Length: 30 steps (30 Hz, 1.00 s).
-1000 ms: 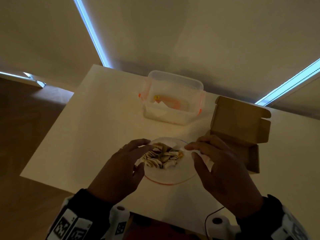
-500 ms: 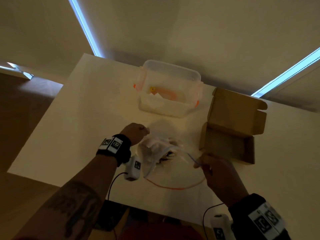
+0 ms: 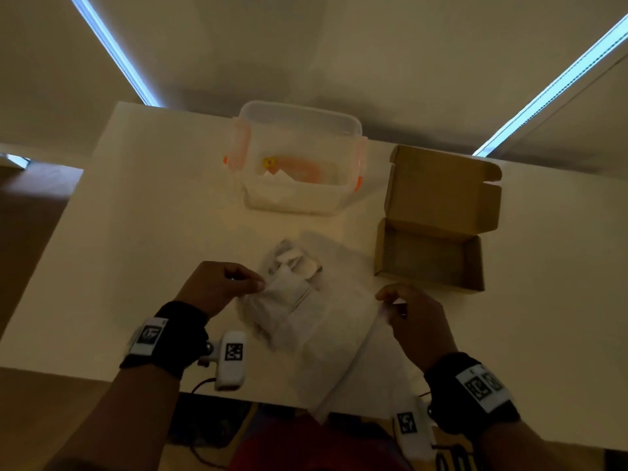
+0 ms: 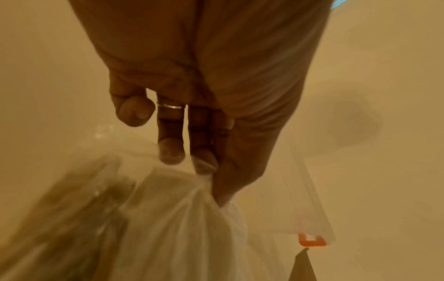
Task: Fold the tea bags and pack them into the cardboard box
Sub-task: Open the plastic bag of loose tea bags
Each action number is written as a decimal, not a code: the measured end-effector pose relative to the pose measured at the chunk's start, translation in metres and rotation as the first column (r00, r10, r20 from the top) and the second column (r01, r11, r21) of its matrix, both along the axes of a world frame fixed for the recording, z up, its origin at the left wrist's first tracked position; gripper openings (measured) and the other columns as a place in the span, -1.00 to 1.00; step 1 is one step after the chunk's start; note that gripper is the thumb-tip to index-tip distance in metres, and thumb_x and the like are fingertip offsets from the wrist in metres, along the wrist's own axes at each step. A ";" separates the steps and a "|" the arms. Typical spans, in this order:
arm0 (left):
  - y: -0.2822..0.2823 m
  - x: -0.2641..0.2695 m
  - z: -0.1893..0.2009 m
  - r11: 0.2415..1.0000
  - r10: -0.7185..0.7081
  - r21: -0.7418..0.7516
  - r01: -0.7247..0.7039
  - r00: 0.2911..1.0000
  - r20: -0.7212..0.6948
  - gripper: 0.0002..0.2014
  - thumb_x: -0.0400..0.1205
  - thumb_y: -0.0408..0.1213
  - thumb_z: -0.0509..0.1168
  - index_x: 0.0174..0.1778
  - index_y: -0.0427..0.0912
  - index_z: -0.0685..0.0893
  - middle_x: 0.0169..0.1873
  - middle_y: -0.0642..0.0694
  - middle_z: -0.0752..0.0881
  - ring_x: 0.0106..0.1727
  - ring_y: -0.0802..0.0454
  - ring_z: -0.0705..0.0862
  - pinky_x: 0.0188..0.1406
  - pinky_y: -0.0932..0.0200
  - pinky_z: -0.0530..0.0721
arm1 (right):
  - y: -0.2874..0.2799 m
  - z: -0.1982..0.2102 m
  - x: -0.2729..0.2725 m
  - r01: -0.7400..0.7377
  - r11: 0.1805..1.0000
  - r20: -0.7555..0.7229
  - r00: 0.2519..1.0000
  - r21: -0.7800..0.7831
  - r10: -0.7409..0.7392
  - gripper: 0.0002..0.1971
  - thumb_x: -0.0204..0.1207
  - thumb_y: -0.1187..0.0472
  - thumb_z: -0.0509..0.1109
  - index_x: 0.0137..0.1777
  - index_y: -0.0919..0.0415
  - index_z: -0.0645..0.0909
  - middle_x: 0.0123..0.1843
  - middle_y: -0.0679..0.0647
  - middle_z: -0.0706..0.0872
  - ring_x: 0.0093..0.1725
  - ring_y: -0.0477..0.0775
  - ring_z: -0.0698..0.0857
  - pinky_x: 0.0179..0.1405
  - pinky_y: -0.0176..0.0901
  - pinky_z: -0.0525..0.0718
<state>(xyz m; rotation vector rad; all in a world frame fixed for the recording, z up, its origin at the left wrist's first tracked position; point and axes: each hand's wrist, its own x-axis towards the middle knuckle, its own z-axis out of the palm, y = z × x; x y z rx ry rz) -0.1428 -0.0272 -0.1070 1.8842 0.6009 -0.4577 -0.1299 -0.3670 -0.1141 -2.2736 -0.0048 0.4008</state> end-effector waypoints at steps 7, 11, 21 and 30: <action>0.022 -0.003 0.011 0.997 0.073 -0.046 -0.068 0.991 0.110 -0.90 0.42 -0.27 0.65 -0.24 -0.18 0.89 -0.39 -0.04 0.83 -0.34 0.16 0.69 -0.34 0.24 0.62 | 0.018 -0.018 0.010 0.012 0.998 -0.081 0.997 0.063 -0.006 -0.69 0.49 0.53 0.45 -0.20 0.06 0.59 -0.16 0.09 0.74 -0.24 0.14 0.75 -0.35 -0.10 0.69; 0.036 -0.003 0.010 0.996 0.052 -0.082 -0.036 0.976 0.209 -0.84 0.47 -0.39 0.59 -0.36 -0.05 0.84 -0.41 -0.03 0.80 -0.41 0.03 0.64 -0.34 0.13 0.67 | 0.017 -0.021 0.011 0.021 0.998 -0.123 0.992 0.066 -0.013 -0.75 0.49 0.51 0.46 -0.19 0.11 0.63 -0.20 0.12 0.76 -0.24 0.14 0.75 -0.34 -0.15 0.69; 0.046 -0.011 -0.009 0.915 0.202 -0.400 -0.040 0.907 0.370 -0.46 0.26 -0.13 0.73 -0.24 -0.38 0.53 -0.19 0.00 0.79 -0.16 0.06 0.78 -0.15 0.18 0.82 | 0.024 -0.016 0.011 -0.007 0.994 -0.088 0.996 0.111 0.017 -0.74 0.51 0.48 0.45 -0.21 0.08 0.66 -0.15 -0.08 0.77 -0.17 -0.19 0.75 -0.24 -0.51 0.59; 0.029 0.006 0.005 0.996 0.014 0.078 -0.042 0.943 0.332 -0.85 0.51 -0.26 0.60 -0.24 0.06 0.78 -0.17 0.13 0.83 -0.01 0.23 0.78 0.14 0.10 0.74 | 0.022 -0.021 0.011 0.032 0.992 -0.126 0.992 0.121 -0.016 -0.75 0.49 0.53 0.42 -0.20 0.14 0.67 -0.13 -0.02 0.78 -0.20 -0.12 0.75 -0.31 -0.44 0.64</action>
